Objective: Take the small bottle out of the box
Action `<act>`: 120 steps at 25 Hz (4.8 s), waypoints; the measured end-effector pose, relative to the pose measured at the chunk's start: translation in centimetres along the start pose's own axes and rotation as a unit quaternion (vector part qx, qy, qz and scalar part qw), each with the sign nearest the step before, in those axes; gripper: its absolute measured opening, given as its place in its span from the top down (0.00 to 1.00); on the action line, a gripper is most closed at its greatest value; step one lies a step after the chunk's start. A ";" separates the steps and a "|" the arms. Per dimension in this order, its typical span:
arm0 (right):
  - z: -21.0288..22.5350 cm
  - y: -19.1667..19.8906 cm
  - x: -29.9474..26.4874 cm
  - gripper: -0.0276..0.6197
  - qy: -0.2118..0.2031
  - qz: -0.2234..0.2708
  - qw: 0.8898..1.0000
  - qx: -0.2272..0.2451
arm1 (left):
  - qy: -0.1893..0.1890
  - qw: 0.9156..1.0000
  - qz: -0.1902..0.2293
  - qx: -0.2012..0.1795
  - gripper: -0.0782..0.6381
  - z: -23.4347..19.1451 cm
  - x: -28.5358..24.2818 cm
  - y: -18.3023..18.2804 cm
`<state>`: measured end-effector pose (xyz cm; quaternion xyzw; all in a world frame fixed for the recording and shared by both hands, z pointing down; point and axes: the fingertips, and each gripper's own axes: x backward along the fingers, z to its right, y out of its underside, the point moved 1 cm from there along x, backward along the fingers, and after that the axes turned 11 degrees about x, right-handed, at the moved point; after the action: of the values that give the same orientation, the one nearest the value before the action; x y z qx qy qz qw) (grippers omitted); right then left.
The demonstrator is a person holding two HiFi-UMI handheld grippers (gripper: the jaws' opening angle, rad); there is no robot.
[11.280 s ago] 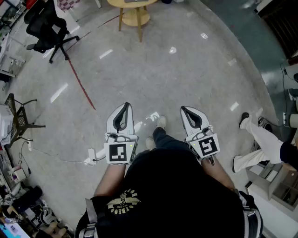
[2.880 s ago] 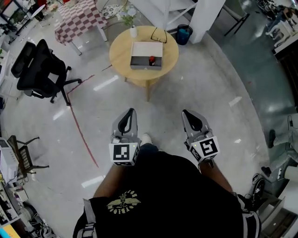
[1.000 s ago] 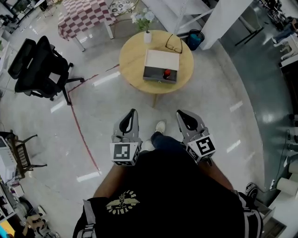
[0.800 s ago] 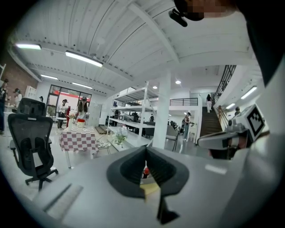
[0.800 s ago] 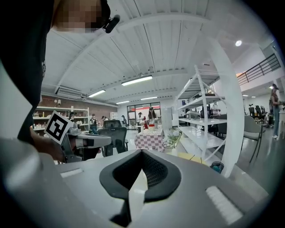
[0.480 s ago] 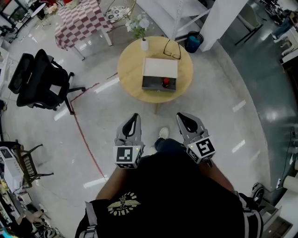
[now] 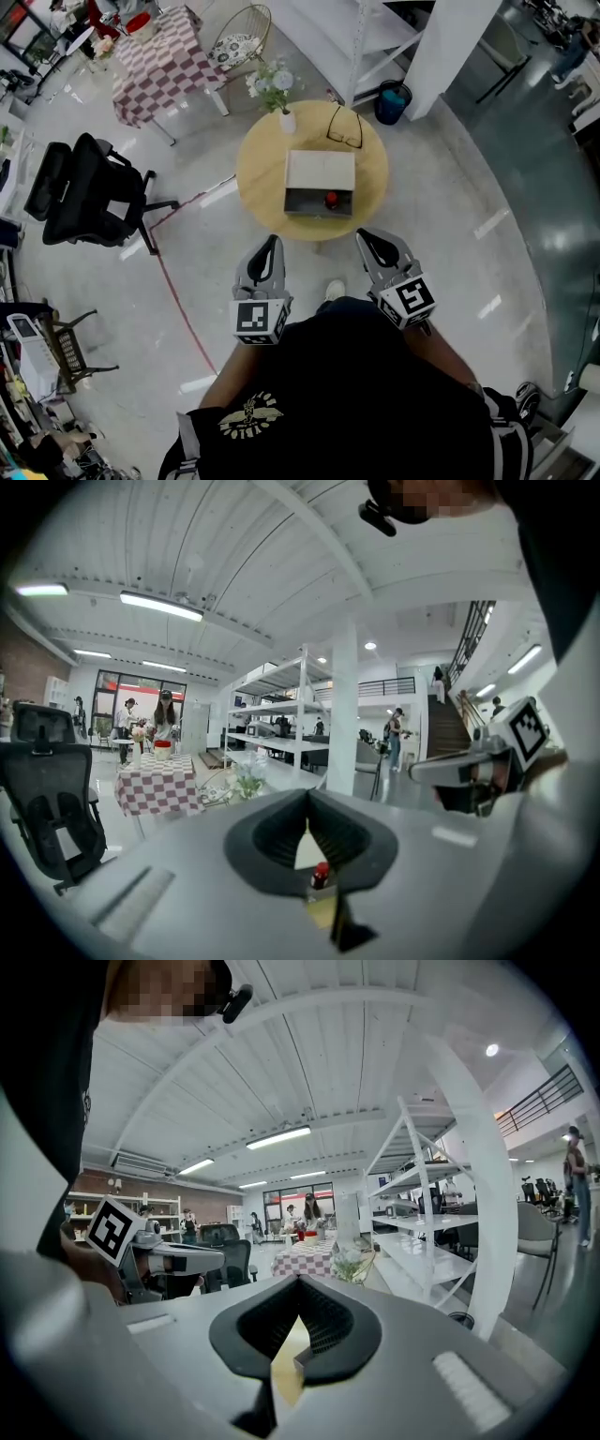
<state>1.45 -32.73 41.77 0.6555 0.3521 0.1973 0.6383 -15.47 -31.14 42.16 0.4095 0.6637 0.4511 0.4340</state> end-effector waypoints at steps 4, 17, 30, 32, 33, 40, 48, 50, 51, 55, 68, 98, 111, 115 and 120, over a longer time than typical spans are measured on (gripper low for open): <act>2.9 -0.7 -1.4 0.95 -0.010 0.009 1.000 0.006 | -0.006 1.000 0.010 0.000 0.89 0.6 -3.0 -1.5; 7.3 3.7 -5.0 0.95 -0.022 -0.034 0.999 -0.021 | -0.027 0.999 -0.026 0.019 0.89 -0.4 -7.4 0.9; 6.8 11.2 -12.7 0.95 -0.031 -0.133 0.991 0.005 | -0.020 0.998 -0.059 0.021 0.89 -5.6 -12.2 1.5; 6.9 12.8 -13.9 0.95 -0.038 -0.150 0.988 0.005 | -0.017 0.997 -0.064 0.024 0.89 -6.2 -13.1 1.5; 7.0 14.0 -14.5 0.95 -0.042 -0.160 0.986 0.007 | -0.014 0.997 -0.066 0.024 0.89 -6.4 -13.6 1.5; 6.9 20.9 -17.5 0.83 -0.067 -0.240 0.968 0.003 | -0.010 0.996 -0.081 0.021 0.89 -7.4 -15.8 1.7; 6.2 27.7 -20.6 0.70 -0.092 -0.308 0.946 0.040 | -0.023 0.994 -0.102 0.021 0.89 -9.7 -17.2 2.1; 6.0 28.8 -21.0 0.69 -0.100 -0.321 0.940 0.050 | -0.026 0.994 -0.105 0.019 0.89 -10.2 -17.5 2.2; 5.8 29.2 -21.3 0.68 -0.104 -0.326 0.938 0.056 | -0.027 0.994 -0.107 0.018 0.89 -10.4 -17.6 2.2; 5.5 30.1 -22.1 0.69 -0.104 -0.342 0.929 0.092 | -0.029 0.993 -0.112 0.015 0.89 -11.3 -18.1 1.8; 6.2 29.1 -22.9 0.73 -0.110 -0.353 0.925 0.089 | 0.008 0.994 -0.107 0.003 0.89 -12.2 -22.1 0.1; 18.0 3.4 -15.0 0.73 -0.034 -0.272 0.958 0.078 | 0.132 0.991 -0.034 0.002 0.89 -4.2 -26.9 -6.3; 22.6 20.1 -14.1 0.73 -0.072 -0.321 0.941 0.074 | 0.004 0.999 -0.049 -0.021 0.89 -0.8 -23.0 -4.1; 21.6 25.1 -14.4 0.73 -0.095 -0.339 0.933 0.078 | -0.042 0.997 -0.057 -0.023 0.89 0.0 -20.8 -3.2; 20.2 31.1 -15.1 0.73 -0.127 -0.358 0.920 0.094 | -0.093 0.993 -0.069 -0.024 0.89 -0.2 -18.8 -1.1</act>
<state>12.11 -55.64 72.82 0.5620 0.4966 -0.1633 0.6410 -10.41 -49.03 45.04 0.3925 0.6362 0.3956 0.5335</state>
